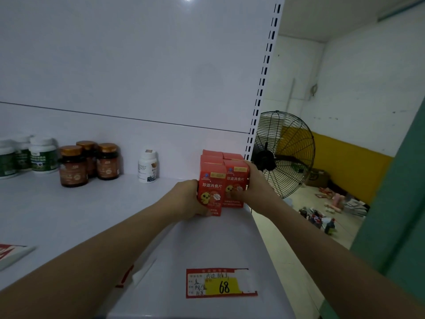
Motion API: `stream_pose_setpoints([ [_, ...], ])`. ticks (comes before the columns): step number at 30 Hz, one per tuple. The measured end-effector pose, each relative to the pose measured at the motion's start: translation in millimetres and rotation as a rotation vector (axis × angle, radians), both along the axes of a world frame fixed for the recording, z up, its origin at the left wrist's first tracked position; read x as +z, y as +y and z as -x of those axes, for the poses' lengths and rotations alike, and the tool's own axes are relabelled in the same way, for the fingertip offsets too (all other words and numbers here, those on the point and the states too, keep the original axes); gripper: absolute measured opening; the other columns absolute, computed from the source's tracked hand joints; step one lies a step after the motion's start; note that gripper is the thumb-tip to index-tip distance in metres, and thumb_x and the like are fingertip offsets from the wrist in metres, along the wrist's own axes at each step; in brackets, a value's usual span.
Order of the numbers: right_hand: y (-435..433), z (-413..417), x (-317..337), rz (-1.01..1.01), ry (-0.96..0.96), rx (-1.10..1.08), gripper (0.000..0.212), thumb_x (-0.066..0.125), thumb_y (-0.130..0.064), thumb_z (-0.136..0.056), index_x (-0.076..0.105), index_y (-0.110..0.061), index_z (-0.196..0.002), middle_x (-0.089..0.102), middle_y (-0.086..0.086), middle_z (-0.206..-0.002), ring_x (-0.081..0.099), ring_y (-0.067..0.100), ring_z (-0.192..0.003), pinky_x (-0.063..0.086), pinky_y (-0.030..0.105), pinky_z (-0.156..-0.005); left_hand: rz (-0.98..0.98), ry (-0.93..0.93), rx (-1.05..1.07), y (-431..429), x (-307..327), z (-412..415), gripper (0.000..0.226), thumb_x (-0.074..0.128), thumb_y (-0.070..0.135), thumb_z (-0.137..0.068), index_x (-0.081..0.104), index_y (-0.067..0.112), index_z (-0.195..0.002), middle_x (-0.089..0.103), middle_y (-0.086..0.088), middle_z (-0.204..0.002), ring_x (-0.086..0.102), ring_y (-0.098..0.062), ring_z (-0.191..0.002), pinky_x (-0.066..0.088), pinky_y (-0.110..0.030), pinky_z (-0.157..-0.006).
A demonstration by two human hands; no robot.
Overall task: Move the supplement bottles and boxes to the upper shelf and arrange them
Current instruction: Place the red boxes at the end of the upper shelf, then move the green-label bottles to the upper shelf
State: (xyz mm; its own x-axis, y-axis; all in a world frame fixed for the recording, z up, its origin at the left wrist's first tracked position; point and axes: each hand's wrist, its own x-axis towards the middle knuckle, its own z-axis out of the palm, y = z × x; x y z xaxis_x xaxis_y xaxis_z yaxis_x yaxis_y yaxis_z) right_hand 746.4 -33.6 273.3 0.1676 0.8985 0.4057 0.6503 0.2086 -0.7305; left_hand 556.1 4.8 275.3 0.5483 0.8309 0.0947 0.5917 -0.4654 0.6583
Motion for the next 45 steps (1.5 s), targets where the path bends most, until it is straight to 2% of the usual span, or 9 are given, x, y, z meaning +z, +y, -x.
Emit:
stream_pose_setpoints([
  [5,2,1,0,0.010,-0.003,-0.018,0.073,0.075,0.002,-0.071,0.042,-0.019,-0.132,0.058,-0.004,-0.108,0.060,-0.002,-0.088,0.049,0.006,-0.060,0.030,0.036,-0.003,2,1,0,0.057,0.080,0.019,-0.071,0.057,0.017,-0.123,0.063,-0.001,-0.122,0.058,-0.015,-0.102,0.042,-0.021,-0.081],
  [11,-1,8,5,0.127,-0.064,-0.141,0.064,0.074,-0.008,-0.074,0.041,-0.019,-0.128,0.061,0.002,-0.115,0.062,0.017,-0.102,0.051,0.022,-0.072,0.074,0.082,0.007,1,4,-1,0.052,0.079,0.020,-0.070,0.060,0.013,-0.118,0.066,-0.005,-0.118,0.059,-0.016,-0.097,0.044,-0.023,-0.081],
  [15,-17,22,17,0.259,-0.240,-0.323,0.035,0.064,-0.022,-0.086,0.057,-0.004,-0.115,0.067,0.008,-0.104,0.061,0.019,-0.085,0.048,0.028,-0.065,0.020,0.199,0.004,-8,11,0,0.051,0.073,0.022,-0.078,0.054,0.010,-0.124,0.059,-0.008,-0.126,0.055,-0.022,-0.115,0.041,-0.024,-0.089],
  [18,-32,34,27,0.481,-0.469,-0.383,0.041,0.049,-0.042,-0.093,0.064,-0.005,-0.102,0.068,0.012,-0.094,0.052,0.016,-0.069,0.035,0.022,-0.048,-0.041,0.351,0.016,-15,21,10,0.052,0.068,0.028,-0.083,0.051,0.005,-0.127,0.055,-0.011,-0.130,0.052,-0.024,-0.119,0.040,-0.026,-0.093],
  [21,-56,53,38,0.569,-0.717,-0.364,0.039,0.042,-0.042,-0.097,0.052,-0.013,-0.071,0.054,0.003,-0.072,0.051,0.016,-0.067,0.034,0.021,-0.051,-0.122,0.459,0.025,-24,29,28,0.054,0.064,0.032,-0.086,0.048,0.004,-0.130,0.054,-0.012,-0.132,0.053,-0.024,-0.119,0.042,-0.028,-0.094],
  [25,-89,80,50,0.510,-0.841,-0.260,0.032,0.046,-0.031,-0.096,0.060,-0.011,-0.117,0.064,0.009,-0.115,0.059,0.025,-0.106,0.050,0.034,-0.088,-0.197,0.486,0.045,-47,39,54,0.056,0.060,0.037,-0.088,0.048,0.005,-0.132,0.054,-0.012,-0.133,0.053,-0.026,-0.119,0.045,-0.031,-0.095],
  [30,-136,110,62,0.451,-0.747,-0.209,0.029,0.052,-0.030,-0.094,0.062,-0.011,-0.113,0.064,0.008,-0.111,0.058,0.020,-0.095,0.042,0.021,-0.070,-0.236,0.476,0.076,-99,48,83,0.056,0.057,0.037,-0.090,0.045,0.005,-0.134,0.051,-0.012,-0.135,0.051,-0.027,-0.121,0.043,-0.033,-0.097],
  [38,-232,135,53,0.399,-0.784,-0.180,0.052,0.054,-0.036,-0.092,0.045,-0.011,-0.137,0.051,0.009,-0.137,0.048,0.026,-0.124,0.042,0.032,-0.095,-0.252,0.401,0.128,-212,43,118,0.052,0.057,0.034,-0.090,0.045,0.007,-0.132,0.050,-0.013,-0.133,0.051,-0.027,-0.116,0.043,-0.033,-0.092],
  [45,-299,149,8,0.383,-0.740,-0.136,0.044,0.057,-0.034,-0.090,0.054,-0.011,-0.128,0.056,0.009,-0.127,0.051,0.024,-0.115,0.040,0.027,-0.082,-0.211,0.422,0.061,-305,-6,131,0.051,0.059,0.036,-0.088,0.046,0.010,-0.131,0.052,-0.010,-0.132,0.049,-0.026,-0.119,0.043,-0.036,-0.095],
])
